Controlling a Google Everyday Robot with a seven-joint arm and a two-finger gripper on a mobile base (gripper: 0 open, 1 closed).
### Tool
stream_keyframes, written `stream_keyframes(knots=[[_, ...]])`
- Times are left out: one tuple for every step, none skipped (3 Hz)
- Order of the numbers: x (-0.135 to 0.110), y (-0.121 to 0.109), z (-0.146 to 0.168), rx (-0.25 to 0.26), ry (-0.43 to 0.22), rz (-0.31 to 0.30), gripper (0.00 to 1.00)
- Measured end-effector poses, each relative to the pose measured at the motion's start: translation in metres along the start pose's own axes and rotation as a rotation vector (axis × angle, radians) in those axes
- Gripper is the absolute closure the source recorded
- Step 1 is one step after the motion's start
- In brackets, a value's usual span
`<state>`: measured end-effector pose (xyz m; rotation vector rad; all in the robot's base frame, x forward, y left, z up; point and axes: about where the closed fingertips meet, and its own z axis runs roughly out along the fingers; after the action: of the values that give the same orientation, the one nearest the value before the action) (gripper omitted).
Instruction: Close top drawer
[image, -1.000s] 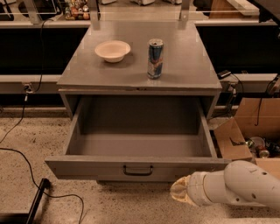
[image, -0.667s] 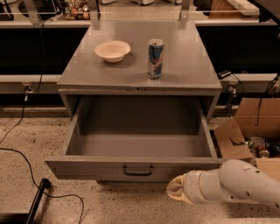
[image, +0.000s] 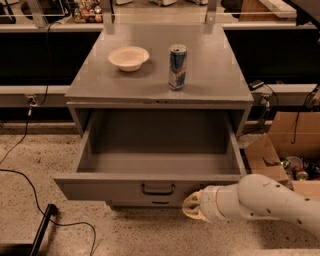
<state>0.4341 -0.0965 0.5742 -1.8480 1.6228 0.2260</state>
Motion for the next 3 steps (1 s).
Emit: stream_keyframes(knots=[[0.0,-0.014,0.005,-0.001,0.0,-0.01,1.0],[0.004,-0.028,0.007,0.005,0.004,-0.01,1.0],[0.013,-0.065,0.013,0.036,0.018,-0.021,1.0]])
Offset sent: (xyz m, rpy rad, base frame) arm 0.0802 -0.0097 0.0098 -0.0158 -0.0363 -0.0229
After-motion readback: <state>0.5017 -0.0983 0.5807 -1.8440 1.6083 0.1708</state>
